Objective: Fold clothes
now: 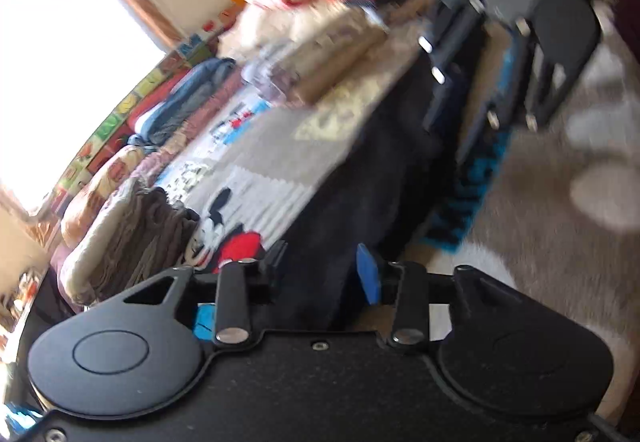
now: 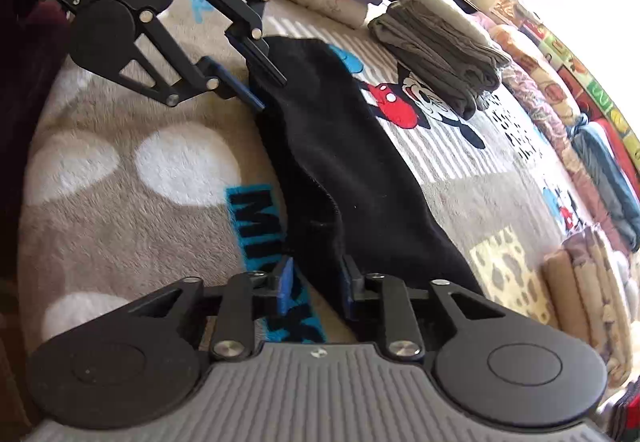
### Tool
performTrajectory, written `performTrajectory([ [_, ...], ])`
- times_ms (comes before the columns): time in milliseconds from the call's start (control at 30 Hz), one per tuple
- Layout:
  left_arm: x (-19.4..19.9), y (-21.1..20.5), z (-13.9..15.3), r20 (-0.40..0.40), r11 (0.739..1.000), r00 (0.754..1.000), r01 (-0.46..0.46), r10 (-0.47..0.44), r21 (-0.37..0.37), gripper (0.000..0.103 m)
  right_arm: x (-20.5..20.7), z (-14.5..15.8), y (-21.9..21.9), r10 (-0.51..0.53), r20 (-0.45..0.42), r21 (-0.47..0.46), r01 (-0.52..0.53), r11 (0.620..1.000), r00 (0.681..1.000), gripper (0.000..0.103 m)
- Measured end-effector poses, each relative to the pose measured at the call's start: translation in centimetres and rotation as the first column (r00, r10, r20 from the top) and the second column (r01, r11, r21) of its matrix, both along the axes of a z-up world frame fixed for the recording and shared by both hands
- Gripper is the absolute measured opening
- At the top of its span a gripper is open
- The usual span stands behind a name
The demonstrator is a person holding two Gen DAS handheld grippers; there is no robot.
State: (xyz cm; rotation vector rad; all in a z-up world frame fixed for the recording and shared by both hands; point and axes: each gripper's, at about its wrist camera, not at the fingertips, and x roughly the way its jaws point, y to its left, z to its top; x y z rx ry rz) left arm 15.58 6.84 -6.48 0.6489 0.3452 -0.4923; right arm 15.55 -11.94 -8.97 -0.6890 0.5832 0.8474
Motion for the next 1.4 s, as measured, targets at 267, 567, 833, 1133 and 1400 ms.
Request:
performTrajectory([
  [267, 8.2, -2.8, -1.2, -0.337, 0.881, 0.941, -0.191, 0.039, -0.433, 0.032, 1.4, -1.9, -2.4, -0.171, -0.099, 0.356, 0.195, 0.914, 0.980, 0.033],
  [567, 12.4, -7.0, -2.5, -0.532, 0.828, 0.837, -0.386, 0.128, -0.408, 0.012, 0.3, -4.3, -1.8, -0.157, -0.044, 0.335, 0.162, 0.928, 0.987, 0.044],
  [833, 11.9, -10.6, -2.7, -0.471, 0.905, 0.868, -0.319, 0.159, -0.281, 0.013, 0.9, -2.6, -7.3, -0.192, -0.172, 0.443, 0.250, 0.861, 0.966, 0.042],
  [1133, 3.0, -21.0, -3.4, -0.157, 0.989, 0.987, 0.012, -0.035, -0.144, 0.038, 1.4, -3.9, -21.9, -0.358, -0.518, 0.658, 0.630, 0.413, 0.777, 0.056],
  [1400, 3.3, -29.7, -6.0, 0.016, 0.986, 0.997, 0.070, -0.073, 0.149, 0.035, 1.6, -6.4, -29.8, -0.320, -0.695, 0.679, 0.734, 0.004, 0.644, 0.058],
])
